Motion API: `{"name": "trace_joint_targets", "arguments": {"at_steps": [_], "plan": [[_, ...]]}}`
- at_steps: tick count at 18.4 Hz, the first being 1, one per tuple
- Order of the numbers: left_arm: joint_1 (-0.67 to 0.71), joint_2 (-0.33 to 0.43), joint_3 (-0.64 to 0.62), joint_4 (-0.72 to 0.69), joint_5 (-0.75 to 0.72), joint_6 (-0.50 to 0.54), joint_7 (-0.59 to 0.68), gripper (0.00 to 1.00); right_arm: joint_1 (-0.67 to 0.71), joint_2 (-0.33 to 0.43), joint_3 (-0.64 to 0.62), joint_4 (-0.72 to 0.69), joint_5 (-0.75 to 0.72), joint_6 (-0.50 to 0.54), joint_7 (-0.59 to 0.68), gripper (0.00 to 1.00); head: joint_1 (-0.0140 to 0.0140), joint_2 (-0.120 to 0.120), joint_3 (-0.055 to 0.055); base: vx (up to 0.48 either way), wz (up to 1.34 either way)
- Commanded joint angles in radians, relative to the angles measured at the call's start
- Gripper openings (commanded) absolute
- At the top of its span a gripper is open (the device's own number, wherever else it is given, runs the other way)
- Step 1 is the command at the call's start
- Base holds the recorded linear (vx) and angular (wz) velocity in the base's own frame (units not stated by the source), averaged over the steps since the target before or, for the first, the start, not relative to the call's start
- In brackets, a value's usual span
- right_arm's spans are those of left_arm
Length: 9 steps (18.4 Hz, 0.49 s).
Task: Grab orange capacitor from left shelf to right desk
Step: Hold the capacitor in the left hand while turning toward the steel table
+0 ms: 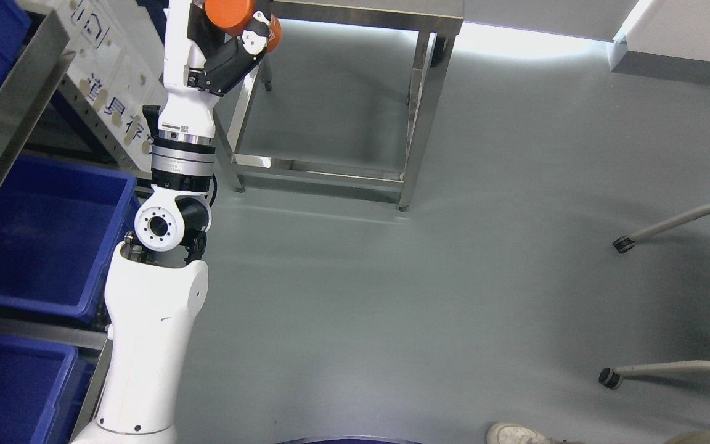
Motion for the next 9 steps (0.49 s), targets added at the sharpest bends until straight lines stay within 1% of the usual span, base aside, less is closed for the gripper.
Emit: {"name": "trace_joint_targets", "arguments": {"at_steps": [1,3,9], "plan": [[0.002,0.017,-0.047,0.002,0.003,-0.002,0.002,0.02,0.034,-0.017,-0.011,-0.023,-0.001,-0.001,0.0,1.0,0.0,0.0,0.0,0.399,-0.26],[0.002,0.017,-0.046,0.004,0.003,-0.002,0.002,0.02,0.034,-0.017,-0.011,-0.023,-0.001,-0.001,0.002,1.0,0.0,0.0,0.0,0.414,-0.19],[0.013,0.017,-0.058,0.005,0.003,-0.002,0.003,0.02,0.034,-0.017,-0.011,-0.023,-0.001,-0.001,0.0,1.0,0.0,0.0,0.0,0.444,0.04]]}}
